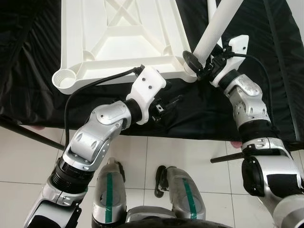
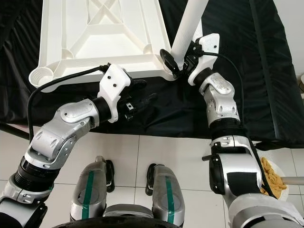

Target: Building children table

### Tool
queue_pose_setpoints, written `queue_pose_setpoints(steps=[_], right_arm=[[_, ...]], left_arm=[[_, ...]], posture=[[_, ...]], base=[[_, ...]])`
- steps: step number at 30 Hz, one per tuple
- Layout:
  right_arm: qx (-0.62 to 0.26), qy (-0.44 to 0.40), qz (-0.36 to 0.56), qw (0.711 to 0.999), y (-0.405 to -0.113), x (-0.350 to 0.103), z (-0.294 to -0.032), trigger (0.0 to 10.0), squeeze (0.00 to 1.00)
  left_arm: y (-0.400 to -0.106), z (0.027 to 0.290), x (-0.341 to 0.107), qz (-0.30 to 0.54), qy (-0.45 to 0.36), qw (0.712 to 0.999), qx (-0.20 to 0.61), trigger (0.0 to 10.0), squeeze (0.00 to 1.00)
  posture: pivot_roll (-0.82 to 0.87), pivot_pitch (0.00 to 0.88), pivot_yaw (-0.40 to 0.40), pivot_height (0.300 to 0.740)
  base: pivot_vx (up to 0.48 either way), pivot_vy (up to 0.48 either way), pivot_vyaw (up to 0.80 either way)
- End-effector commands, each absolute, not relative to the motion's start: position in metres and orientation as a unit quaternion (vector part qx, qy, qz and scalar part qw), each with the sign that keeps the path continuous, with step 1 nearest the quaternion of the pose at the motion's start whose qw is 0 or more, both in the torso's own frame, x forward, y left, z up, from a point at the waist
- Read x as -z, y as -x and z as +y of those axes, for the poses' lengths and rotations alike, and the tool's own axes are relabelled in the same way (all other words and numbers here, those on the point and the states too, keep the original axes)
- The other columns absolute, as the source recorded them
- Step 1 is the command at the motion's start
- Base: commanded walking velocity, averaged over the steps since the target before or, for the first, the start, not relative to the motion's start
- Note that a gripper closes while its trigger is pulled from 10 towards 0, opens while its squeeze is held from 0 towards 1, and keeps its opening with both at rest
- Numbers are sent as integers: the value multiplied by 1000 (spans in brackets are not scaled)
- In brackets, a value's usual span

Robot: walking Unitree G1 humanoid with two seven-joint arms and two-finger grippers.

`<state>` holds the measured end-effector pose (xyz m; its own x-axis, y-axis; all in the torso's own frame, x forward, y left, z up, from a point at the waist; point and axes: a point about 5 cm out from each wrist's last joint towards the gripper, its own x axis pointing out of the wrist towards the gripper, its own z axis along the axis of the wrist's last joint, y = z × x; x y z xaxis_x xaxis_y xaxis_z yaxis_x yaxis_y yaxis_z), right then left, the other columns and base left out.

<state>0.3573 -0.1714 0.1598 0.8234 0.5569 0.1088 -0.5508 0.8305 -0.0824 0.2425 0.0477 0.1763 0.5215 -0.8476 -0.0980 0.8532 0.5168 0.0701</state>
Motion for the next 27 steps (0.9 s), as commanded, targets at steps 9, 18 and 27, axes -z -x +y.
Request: queue_pose_setpoints(steps=[9,18,27], right_arm=[[-286,35,-68,955,-366,-165,-177,8314,0],[-293,30,-78,953,-372,-174,-182,118,0],[-298,27,-76,951,-372,-170,-181,0,0]], left_arm=[[-238,45,-178,29,-52,859,508,10000,0],[-238,44,-179,31,-53,856,513,10000,0],[-237,43,-180,33,-51,857,512,10000,0]], posture=[[136,93,-52,740],[130,90,-46,740],[128,90,-49,740]], base=[[0,0,0],[0,0,0],[0,0,0]])
